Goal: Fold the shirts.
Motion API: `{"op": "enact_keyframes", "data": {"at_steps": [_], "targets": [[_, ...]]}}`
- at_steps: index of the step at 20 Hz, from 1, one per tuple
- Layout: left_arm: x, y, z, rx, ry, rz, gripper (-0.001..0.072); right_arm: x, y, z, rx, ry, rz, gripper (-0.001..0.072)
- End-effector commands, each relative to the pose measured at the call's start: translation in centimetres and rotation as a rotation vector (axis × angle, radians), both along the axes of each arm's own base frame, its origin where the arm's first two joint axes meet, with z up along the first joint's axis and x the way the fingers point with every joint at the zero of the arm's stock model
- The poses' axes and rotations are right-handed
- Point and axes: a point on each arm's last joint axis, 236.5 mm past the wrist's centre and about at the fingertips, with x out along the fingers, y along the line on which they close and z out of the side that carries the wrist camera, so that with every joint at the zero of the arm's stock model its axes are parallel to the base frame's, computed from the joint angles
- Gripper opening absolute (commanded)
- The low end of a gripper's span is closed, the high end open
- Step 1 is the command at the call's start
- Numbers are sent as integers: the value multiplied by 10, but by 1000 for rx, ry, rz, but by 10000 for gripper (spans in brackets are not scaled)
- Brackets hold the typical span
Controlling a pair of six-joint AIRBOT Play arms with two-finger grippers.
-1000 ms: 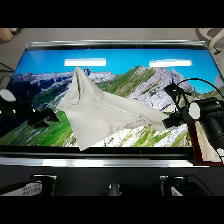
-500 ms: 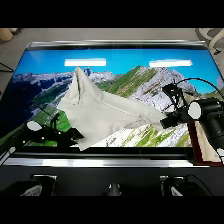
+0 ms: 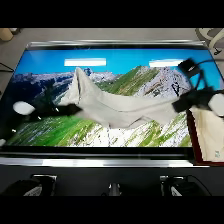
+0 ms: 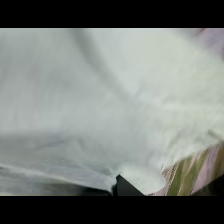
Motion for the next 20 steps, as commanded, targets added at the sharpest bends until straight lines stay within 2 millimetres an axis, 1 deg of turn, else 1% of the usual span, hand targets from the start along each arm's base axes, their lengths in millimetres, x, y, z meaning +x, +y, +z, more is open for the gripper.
{"op": "enact_keyframes", "data": {"at_steps": [1,2,3,4,5,6,7,8,9,10,12,14,15,17,18,19,20], "targets": [[-20,23,286,5,-739,25,28,-27,-40,212,-109,-555,-77,18],[-55,41,375,-16,-963,100,28,-56,-46,273,-106,-721,-92,18],[-95,58,443,-22,-1148,171,28,-95,-51,330,-91,-885,-101,18],[-140,71,494,-27,-1295,226,27,-133,-55,369,-74,-1011,-107,18],[-173,77,521,-48,-1363,253,27,-170,-59,398,-58,-1117,-112,18],[-196,78,535,-93,-1381,259,28,-200,-62,416,-47,-1191,-117,18],[-210,78,540,-130,-1379,256,28,-221,-65,425,-43,-1235,-121,18],[-212,76,535,-115,-1365,248,27,-235,-68,427,-43,-1253,-127,17],[-205,75,523,-61,-1335,242,28,-241,-72,425,-57,-1250,-139,17],[-190,77,505,-19,-1262,248,28,-242,-75,422,-76,-1234,-149,17],[-159,82,470,9,-1093,268,28,-234,-80,417,-117,-1197,-168,17],[-132,88,435,89,-997,277,28,-217,-80,412,-162,-1159,-169,17],[-116,94,415,142,-947,289,28,-204,-79,410,-167,-1138,-167,17],[-84,105,368,221,-832,305,28,-168,-73,399,-178,-1078,-157,17],[-66,107,340,244,-764,304,28,-143,-70,390,-185,-1032,-150,17],[-50,108,310,256,-693,295,28,-115,-66,377,-189,-973,-142,17],[-32,108,277,264,-617,289,28,-80,-63,355,-192,-890,-138,18]]}}
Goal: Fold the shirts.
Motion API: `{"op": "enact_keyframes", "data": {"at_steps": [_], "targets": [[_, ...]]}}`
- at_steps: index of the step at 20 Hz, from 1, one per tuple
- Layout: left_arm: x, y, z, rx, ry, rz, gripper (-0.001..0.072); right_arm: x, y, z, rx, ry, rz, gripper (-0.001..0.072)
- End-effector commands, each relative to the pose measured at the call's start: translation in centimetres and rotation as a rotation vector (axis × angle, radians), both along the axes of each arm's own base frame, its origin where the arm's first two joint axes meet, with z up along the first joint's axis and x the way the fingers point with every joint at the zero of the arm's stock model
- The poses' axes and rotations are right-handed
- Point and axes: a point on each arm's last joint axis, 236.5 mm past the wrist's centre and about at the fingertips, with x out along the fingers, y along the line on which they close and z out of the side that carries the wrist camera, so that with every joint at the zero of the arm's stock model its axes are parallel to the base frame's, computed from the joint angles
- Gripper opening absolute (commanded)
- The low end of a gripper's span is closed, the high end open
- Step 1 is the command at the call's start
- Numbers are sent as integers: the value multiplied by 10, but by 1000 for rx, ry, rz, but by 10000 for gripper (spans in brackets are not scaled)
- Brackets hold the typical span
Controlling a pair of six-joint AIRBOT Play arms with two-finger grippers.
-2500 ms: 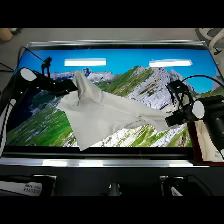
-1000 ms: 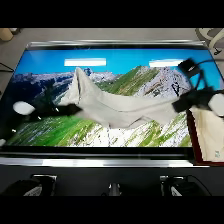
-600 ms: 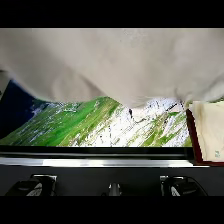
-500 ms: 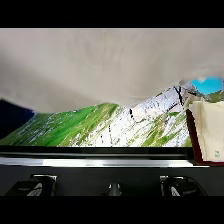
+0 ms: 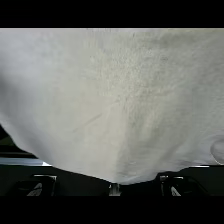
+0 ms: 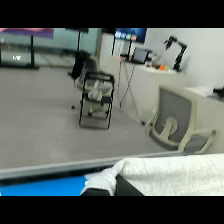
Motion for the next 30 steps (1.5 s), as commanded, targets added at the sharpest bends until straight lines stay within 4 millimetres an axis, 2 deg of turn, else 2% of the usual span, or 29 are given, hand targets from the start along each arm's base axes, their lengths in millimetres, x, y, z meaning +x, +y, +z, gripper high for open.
{"op": "enact_keyframes", "data": {"at_steps": [1,5,7,9,11,12,14,16,18,20,21,22,23,24,25,26,27,28,30], "targets": [[55,11,-109,33,255,50,28,96,9,-58,7,221,-15,18],[126,21,-245,8,500,102,28,252,38,-175,46,481,12,19],[162,26,-298,-2,580,133,29,319,55,-253,140,584,36,19],[191,29,-342,-4,648,150,30,357,70,-325,244,689,49,19],[213,27,-372,-9,704,149,31,376,78,-373,329,752,47,19],[222,27,-381,-8,716,150,31,381,80,-387,352,769,41,19],[239,28,-393,-8,724,155,31,389,81,-411,356,803,33,19],[248,25,-410,-12,749,151,31,389,86,-437,386,867,32,18],[245,14,-436,-11,815,125,32,386,98,-471,446,955,45,18],[229,-2,-464,14,916,75,37,381,111,-500,509,1039,63,27],[220,-6,-472,24,963,53,163,377,117,-506,516,1071,83,132],[211,-6,-475,33,1004,35,430,373,115,-507,509,1094,92,275],[199,1,-474,44,1062,15,612,366,109,-503,479,1122,99,403],[185,12,-471,58,1126,-2,605,356,93,-499,442,1157,85,453],[169,27,-468,68,1200,-15,546,343,69,-495,415,1198,59,459],[150,43,-467,66,1269,-25,368,328,44,-493,401,1248,26,457],[130,55,-467,72,1335,-52,330,308,17,-497,404,1324,-5,442],[108,63,-470,68,1410,-76,330,283,0,-507,432,1434,0,411],[69,70,-486,46,1518,-102,358,246,-17,-529,552,1582,42,380]]}}
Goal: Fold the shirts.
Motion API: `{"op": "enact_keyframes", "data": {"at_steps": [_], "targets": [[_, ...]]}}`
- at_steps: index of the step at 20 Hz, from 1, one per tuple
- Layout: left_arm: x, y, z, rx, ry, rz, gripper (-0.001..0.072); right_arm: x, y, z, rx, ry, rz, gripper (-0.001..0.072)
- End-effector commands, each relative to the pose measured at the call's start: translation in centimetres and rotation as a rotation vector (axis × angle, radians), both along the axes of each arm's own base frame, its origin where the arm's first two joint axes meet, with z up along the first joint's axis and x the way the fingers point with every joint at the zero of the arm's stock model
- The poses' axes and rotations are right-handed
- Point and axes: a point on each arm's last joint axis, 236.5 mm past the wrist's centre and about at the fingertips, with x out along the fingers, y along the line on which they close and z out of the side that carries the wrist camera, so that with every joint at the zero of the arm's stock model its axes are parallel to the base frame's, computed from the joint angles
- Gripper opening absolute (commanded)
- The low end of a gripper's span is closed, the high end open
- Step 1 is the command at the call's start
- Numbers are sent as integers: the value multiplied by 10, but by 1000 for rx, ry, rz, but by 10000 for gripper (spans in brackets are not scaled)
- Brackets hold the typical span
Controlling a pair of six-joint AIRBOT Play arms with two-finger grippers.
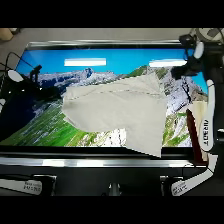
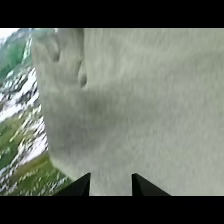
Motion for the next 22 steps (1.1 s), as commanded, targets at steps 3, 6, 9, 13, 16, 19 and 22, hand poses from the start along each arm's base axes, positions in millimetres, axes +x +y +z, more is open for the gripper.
{"op": "enact_keyframes", "data": {"at_steps": [3,6,9,13,16,19,22], "targets": [[-105,3,-48,-86,278,-24,521,-95,-14,-46,314,358,58,380],[-103,-14,-70,-154,252,56,494,-107,-7,-61,345,415,82,380],[-88,-20,-80,-135,196,77,492,-104,-8,-65,342,402,78,380],[-83,-31,-94,-117,192,67,389,-104,-21,-69,288,403,70,381],[-81,-34,-101,-106,190,63,367,-113,-21,-79,285,441,81,381],[-79,-31,-103,-95,190,78,182,-125,-18,-99,303,492,74,381],[-79,-32,-101,-95,185,75,32,-149,-1,-126,372,576,97,410]]}}
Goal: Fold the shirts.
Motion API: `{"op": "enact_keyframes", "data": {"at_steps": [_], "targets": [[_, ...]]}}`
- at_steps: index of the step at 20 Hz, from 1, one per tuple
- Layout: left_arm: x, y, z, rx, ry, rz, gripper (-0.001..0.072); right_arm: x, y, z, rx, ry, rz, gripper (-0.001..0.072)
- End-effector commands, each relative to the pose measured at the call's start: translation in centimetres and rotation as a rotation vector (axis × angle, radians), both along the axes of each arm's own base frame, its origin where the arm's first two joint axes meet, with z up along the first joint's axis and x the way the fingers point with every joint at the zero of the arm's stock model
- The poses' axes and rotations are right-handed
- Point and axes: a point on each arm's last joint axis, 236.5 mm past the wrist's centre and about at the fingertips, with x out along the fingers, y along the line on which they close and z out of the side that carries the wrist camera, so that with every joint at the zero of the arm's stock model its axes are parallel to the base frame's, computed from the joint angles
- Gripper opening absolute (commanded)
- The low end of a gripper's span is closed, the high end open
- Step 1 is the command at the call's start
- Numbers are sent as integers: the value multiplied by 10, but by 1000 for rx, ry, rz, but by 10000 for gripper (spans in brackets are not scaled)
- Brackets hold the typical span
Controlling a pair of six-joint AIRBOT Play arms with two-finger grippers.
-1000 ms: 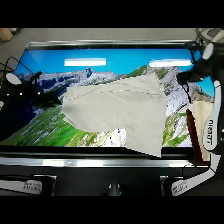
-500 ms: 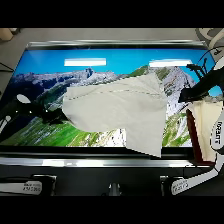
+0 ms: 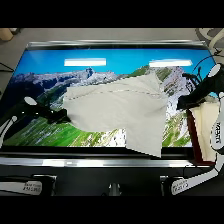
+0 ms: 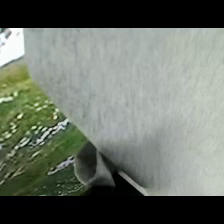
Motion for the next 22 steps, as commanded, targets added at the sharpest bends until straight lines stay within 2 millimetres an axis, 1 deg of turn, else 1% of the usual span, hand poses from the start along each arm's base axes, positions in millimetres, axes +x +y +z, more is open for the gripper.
{"op": "enact_keyframes", "data": {"at_steps": [1,2,3,4,5,7,8,10,11,12,13,14,15,16,17,18,19,20,21,22], "targets": [[3,1,1,10,-12,3,31,-25,27,-28,122,73,42,515],[4,1,3,11,-21,-2,31,-30,38,-36,169,79,50,564],[5,1,5,12,-29,-4,31,-32,42,-47,178,78,37,559],[5,1,8,13,-37,-4,30,-32,45,-54,189,70,22,532],[6,2,11,14,-46,-4,30,-31,52,-60,213,63,4,524],[9,2,19,17,-69,-4,30,-31,66,-67,270,52,-32,511],[10,2,23,18,-81,-4,30,-33,72,-71,289,54,-47,477],[11,2,32,20,-104,-4,30,-38,78,-79,312,64,-70,476],[12,1,36,22,-117,-6,30,-39,81,-82,323,66,-81,431],[13,0,41,23,-129,-10,29,-38,85,-83,336,63,-92,335],[13,-3,46,23,-141,-12,29,-34,87,-81,349,49,-100,167],[14,-5,53,24,-160,-19,29,-29,87,-77,348,25,-98,18],[16,-7,65,28,-195,-26,28,-20,83,-68,334,-21,-82,15],[22,-10,85,33,-252,-35,28,-4,78,-49,312,-98,-66,15],[32,-14,120,44,-353,-46,28,18,72,-18,283,-213,-48,14],[45,-17,166,63,-493,-50,27,41,65,23,246,-357,-27,14],[58,-19,225,86,-662,-39,27,66,57,84,189,-548,-13,14],[64,-15,301,118,-861,2,27,82,50,154,127,-745,-5,14],[59,-6,387,150,-1070,65,27,85,46,241,59,-976,0,15],[40,4,468,170,-1267,129,27,72,46,327,-5,-1199,0,15]]}}
